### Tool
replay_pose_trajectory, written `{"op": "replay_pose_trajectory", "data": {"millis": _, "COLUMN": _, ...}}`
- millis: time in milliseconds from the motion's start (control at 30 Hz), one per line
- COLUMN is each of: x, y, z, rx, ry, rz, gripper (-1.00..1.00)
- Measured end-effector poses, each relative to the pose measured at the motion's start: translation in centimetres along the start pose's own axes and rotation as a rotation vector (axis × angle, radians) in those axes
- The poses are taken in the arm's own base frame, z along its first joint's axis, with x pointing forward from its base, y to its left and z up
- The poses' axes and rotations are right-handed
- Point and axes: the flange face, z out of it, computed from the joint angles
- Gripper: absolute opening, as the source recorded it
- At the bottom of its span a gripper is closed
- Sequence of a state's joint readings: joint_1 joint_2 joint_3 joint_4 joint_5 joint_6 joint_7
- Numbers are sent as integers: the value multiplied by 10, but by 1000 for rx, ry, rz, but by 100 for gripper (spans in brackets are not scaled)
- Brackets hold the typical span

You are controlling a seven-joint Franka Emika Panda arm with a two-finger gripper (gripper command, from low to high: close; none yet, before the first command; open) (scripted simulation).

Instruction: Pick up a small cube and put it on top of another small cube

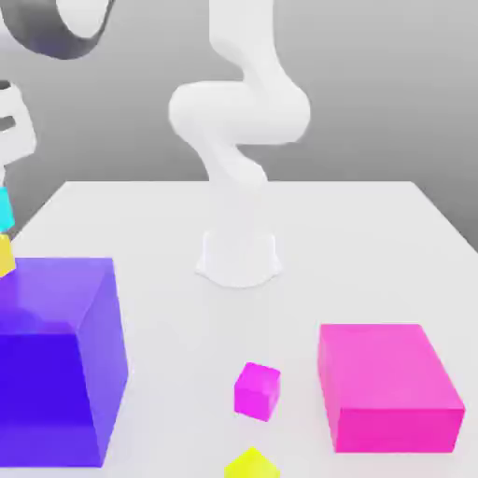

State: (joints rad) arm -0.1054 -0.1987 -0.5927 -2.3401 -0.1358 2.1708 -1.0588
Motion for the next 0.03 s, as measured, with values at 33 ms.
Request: {"op": "replay_pose_trajectory", "data": {"millis": 33, "x": 0, "y": 0, "z": 0, "rx": 0, "ry": 0, "rz": 0, "gripper": 100}}
